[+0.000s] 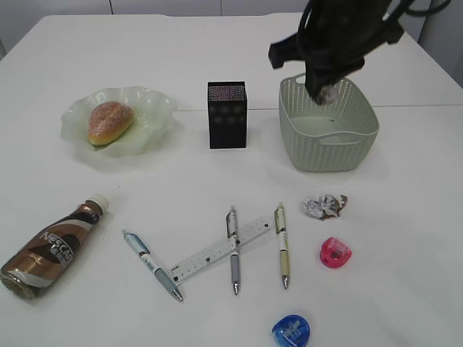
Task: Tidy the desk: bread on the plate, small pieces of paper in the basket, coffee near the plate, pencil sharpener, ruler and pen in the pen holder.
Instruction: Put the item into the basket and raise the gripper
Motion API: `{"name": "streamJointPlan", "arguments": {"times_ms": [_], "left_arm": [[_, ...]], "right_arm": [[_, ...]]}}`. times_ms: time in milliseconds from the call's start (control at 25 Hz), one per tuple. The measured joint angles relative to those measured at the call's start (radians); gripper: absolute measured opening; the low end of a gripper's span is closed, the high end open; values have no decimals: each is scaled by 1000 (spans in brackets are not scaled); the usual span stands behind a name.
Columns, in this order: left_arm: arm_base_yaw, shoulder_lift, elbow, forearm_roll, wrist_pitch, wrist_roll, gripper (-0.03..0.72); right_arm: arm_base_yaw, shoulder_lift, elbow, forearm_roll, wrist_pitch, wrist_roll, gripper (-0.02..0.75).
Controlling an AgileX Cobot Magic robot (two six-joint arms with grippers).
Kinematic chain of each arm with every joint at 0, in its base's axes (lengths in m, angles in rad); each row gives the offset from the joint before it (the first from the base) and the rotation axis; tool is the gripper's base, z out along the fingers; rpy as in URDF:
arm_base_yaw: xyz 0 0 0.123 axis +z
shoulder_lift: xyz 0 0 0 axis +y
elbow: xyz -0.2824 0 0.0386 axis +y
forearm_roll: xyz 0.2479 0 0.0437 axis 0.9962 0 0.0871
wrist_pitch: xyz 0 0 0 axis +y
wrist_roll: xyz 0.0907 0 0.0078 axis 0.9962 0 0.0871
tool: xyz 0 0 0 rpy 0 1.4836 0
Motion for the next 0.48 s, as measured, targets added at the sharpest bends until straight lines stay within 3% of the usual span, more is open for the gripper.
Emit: {"name": "streamJointPlan", "arguments": {"times_ms": [120, 480], "left_arm": [[0, 0, 0, 0, 0, 0, 508], [0, 0, 0, 59, 0, 0, 506]], "right_arm": [[-12, 9, -87, -61, -31, 29, 99], [-139, 167, -249, -59, -85, 58, 99]]}}
